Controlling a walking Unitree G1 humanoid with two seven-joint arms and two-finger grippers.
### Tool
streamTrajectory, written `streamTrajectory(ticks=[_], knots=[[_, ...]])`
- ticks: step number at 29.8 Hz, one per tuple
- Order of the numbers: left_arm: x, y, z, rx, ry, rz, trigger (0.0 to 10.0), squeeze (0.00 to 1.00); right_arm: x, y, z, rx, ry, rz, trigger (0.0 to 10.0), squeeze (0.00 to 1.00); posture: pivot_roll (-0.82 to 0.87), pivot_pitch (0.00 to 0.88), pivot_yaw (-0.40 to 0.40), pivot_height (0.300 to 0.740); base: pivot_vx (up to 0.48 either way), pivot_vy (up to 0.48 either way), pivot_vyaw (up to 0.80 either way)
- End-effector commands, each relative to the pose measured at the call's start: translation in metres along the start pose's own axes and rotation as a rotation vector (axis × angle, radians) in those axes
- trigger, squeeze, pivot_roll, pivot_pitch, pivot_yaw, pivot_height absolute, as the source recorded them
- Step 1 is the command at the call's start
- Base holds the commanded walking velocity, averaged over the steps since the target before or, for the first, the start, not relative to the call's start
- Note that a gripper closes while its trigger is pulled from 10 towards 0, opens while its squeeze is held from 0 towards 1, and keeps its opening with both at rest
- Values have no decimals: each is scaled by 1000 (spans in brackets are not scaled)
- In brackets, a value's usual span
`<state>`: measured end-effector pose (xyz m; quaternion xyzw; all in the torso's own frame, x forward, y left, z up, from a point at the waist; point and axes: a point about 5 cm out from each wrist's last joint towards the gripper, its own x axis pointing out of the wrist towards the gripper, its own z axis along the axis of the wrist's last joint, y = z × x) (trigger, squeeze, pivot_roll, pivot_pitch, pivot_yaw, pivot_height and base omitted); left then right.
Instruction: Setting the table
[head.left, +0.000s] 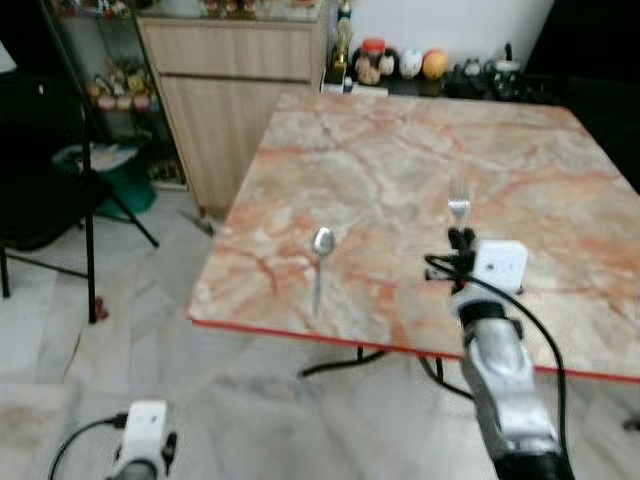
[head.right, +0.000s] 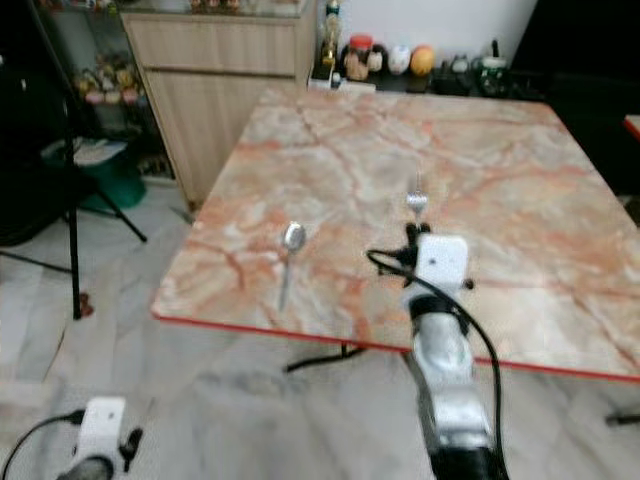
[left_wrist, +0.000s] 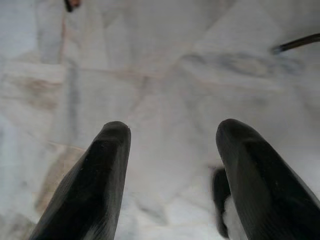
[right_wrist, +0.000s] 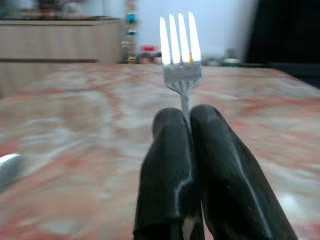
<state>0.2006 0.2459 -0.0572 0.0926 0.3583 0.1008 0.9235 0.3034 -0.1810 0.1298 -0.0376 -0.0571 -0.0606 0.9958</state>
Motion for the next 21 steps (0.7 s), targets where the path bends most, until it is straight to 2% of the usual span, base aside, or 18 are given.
streamTrajectory(ticks=[1, 7, 21], knots=[[0, 6, 0, 5, 0, 18, 10000, 0, 2, 6, 6, 12, -19, 16, 10000, 0, 36, 44, -25, 740, 0, -398, 0], [1, 4, 1, 9, -2, 11, 10000, 0, 4, 11, 5, 22, -13, 19, 10000, 0, 28, 53, -22, 740, 0, -319, 0], [-1, 6, -2, 13, 4, 16, 10000, 0, 2, 10, 4, 24, -6, 9, 10000, 0, 24, 72, -18, 740, 0, -394, 0]])
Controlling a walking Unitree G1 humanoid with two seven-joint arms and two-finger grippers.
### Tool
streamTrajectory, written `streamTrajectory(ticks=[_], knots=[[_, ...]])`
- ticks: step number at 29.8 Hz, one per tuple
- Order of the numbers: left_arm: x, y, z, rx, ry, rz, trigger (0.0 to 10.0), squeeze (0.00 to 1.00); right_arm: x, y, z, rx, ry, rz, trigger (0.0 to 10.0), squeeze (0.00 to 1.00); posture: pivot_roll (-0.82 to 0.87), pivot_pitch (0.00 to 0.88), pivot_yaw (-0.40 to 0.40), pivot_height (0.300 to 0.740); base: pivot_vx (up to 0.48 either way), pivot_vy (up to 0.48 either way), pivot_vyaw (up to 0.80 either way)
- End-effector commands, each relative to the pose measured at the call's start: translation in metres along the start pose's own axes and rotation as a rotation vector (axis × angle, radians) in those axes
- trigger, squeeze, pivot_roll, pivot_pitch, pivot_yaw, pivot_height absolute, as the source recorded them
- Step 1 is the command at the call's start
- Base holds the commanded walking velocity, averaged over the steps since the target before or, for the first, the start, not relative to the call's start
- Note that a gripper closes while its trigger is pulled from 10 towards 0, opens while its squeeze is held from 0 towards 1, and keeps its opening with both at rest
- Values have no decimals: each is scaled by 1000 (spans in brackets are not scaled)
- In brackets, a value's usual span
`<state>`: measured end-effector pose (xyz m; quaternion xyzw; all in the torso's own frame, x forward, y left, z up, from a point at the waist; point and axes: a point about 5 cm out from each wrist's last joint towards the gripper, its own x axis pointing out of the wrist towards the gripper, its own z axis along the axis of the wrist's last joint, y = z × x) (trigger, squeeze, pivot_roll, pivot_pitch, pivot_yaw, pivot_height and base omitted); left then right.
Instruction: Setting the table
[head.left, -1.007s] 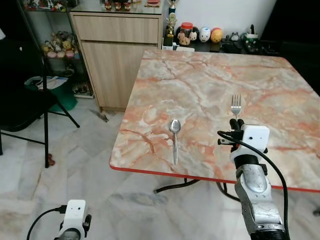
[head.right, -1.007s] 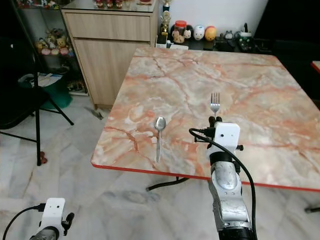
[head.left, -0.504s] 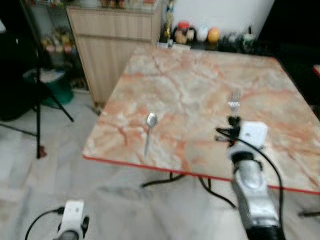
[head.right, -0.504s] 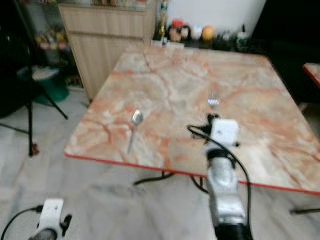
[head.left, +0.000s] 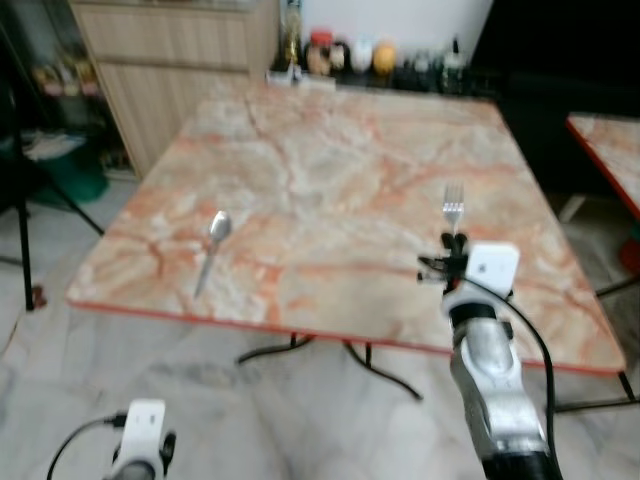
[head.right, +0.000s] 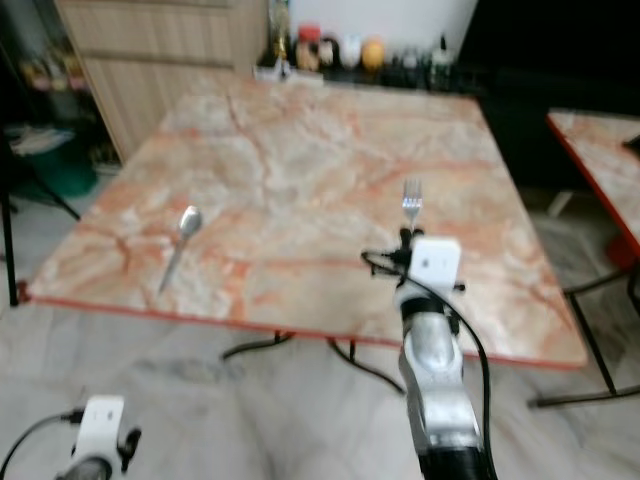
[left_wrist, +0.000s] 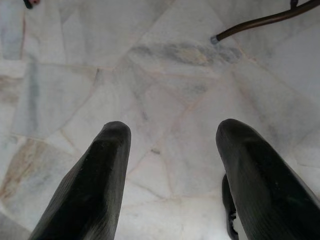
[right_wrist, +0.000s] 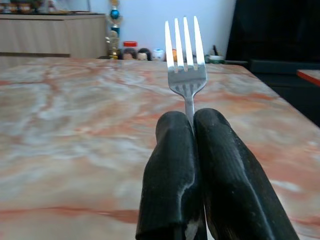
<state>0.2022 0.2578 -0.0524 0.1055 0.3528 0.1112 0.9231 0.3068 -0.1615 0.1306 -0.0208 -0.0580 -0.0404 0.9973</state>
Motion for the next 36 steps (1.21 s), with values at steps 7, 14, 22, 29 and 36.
streamTrajectory(ticks=[7, 14, 22, 29, 36], knots=[[-2, -10, -6, 1, 15, -24, 10000, 0, 1, -12, 5, -14, -17, -37, 10000, 0, 23, 73, -19, 740, 0, -378, 0], [-1, -12, -3, 4, 9, -30, 10000, 0, 2, -15, 7, -20, -22, -44, 10000, 0, 19, 72, -16, 740, 0, -327, 0], [-1, -10, -2, 5, 6, -26, 10000, 0, 3, -15, 9, -21, -36, -50, 10000, 0, 25, 67, -15, 740, 0, -394, 0], [-1, -10, -3, 8, 8, -26, 10000, 0, 6, -24, 32, -25, -142, -90, 10000, 0, 26, 62, -15, 740, 0, -375, 0], [-1, -11, -2, 11, 5, -32, 10000, 0, 6, -25, 35, -28, -150, -87, 10000, 0, 21, 57, -12, 740, 0, -358, 0]])
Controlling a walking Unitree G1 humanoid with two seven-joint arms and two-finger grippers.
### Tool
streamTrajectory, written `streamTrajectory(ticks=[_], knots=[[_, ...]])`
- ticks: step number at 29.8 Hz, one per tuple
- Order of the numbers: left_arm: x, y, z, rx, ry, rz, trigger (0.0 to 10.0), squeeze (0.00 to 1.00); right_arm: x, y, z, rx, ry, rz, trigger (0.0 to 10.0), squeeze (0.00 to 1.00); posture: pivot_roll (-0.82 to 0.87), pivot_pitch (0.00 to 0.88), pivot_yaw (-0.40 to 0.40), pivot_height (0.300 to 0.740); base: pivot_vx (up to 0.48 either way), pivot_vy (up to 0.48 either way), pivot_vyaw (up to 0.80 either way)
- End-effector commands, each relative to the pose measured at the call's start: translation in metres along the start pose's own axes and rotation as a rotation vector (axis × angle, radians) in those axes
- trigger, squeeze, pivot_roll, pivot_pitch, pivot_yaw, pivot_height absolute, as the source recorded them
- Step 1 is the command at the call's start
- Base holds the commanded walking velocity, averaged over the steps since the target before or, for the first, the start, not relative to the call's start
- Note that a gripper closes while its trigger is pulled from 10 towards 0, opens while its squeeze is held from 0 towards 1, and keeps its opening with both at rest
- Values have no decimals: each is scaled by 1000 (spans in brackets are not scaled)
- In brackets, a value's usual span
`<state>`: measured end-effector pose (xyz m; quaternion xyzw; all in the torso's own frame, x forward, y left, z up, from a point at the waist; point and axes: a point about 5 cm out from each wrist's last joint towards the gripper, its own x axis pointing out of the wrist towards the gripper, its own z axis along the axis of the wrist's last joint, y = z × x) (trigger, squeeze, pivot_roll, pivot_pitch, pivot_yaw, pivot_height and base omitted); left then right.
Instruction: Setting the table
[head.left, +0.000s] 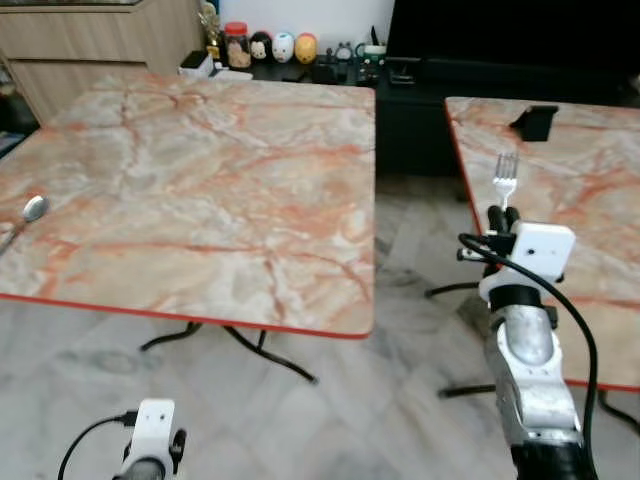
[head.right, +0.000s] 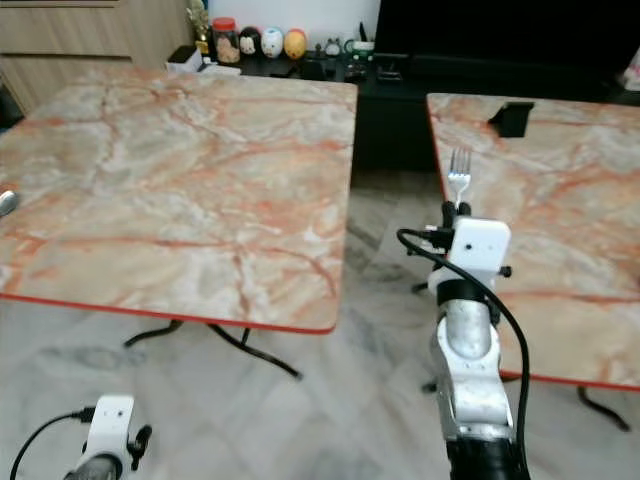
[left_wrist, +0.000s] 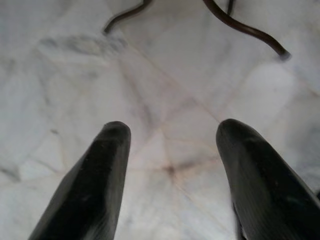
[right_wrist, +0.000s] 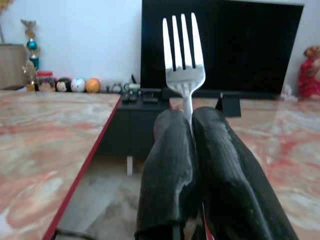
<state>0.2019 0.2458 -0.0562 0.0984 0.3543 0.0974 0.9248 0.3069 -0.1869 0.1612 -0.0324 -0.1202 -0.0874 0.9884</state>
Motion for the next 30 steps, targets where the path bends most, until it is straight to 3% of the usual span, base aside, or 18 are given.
streamTrajectory(ticks=[1, 30], knots=[[0, 1, 0, 16, 5, -1, 10000, 0, 1, 1, 6, -3, -26, 9, 10000, 0, 21, 57, -12, 740, 0, -390, 0], [1, 0, 2, 21, 0, -5, 10000, 0, 0, -4, 9, -10, -30, -10, 10000, 0, 19, 35, -9, 740, 0, -373, 0]])
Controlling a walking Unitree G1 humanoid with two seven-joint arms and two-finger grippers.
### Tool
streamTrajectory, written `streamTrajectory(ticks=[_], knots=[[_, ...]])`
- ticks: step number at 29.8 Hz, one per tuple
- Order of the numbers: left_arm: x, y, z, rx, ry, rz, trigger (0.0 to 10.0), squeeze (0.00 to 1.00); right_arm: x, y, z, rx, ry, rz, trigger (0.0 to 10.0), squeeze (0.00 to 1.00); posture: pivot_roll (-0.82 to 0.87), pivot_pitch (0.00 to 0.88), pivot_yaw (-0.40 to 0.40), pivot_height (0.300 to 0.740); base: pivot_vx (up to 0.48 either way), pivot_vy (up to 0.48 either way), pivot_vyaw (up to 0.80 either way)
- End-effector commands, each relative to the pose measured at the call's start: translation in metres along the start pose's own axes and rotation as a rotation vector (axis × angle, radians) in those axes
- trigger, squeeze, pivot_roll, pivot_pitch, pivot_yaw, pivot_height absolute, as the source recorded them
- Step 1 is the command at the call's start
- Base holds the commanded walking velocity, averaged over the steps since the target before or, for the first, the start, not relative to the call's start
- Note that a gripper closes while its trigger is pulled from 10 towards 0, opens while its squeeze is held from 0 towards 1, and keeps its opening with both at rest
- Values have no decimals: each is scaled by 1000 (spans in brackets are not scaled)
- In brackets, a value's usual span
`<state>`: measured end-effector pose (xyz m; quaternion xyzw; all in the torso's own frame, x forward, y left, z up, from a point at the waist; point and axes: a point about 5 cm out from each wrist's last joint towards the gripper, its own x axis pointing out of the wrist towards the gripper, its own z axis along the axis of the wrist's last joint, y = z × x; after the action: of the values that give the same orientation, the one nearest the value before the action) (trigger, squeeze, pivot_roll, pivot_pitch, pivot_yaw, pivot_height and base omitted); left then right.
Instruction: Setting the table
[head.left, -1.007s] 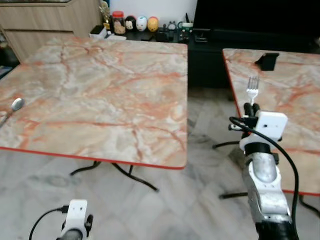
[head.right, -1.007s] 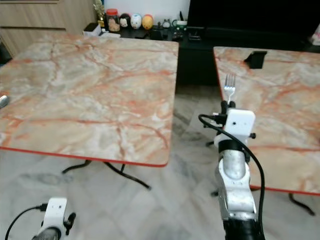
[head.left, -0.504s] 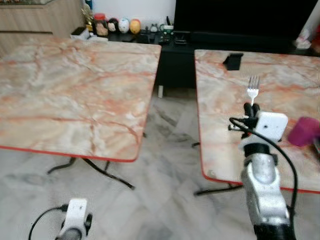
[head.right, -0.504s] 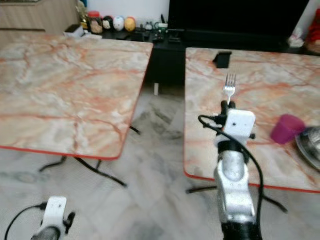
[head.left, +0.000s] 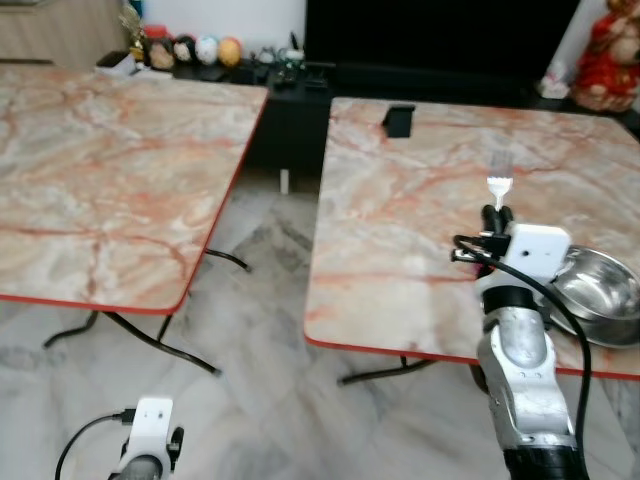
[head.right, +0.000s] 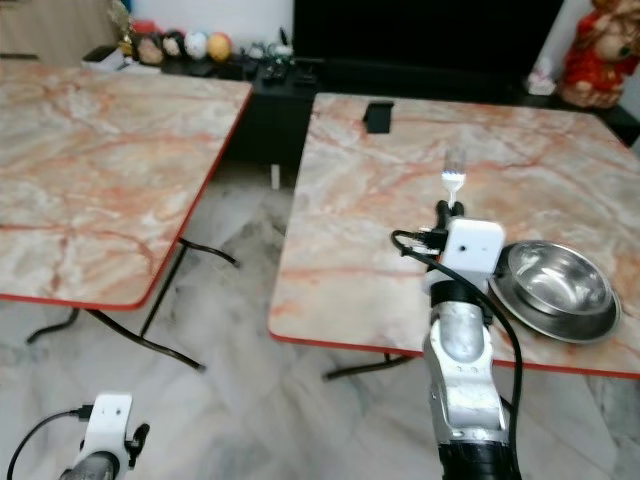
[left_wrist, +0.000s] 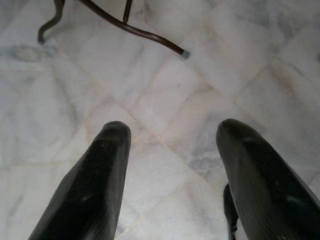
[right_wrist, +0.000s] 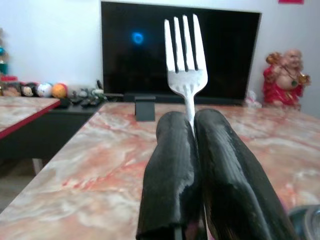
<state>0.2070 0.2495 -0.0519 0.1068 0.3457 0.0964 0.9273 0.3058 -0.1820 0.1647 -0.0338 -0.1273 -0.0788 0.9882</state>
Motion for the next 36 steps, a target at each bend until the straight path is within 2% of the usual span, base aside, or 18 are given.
streamTrajectory(ticks=[1, 21, 36], knots=[[-1, -4, -4, 7, 19, -11, 10000, 0, 1, -9, 4, -11, -16, -28, 10000, 0, 18, 37, -9, 740, 0, -390, 0], [-1, -3, -4, 7, 19, -6, 10000, 0, 3, -14, 5, -25, -3, -50, 10000, 0, 18, 54, -4, 740, 0, -353, 0], [-1, 1, -3, 19, 18, 4, 10000, 0, 6, -18, 6, -29, -3, -67, 10000, 0, 20, 61, 3, 740, 0, -45, 0]])
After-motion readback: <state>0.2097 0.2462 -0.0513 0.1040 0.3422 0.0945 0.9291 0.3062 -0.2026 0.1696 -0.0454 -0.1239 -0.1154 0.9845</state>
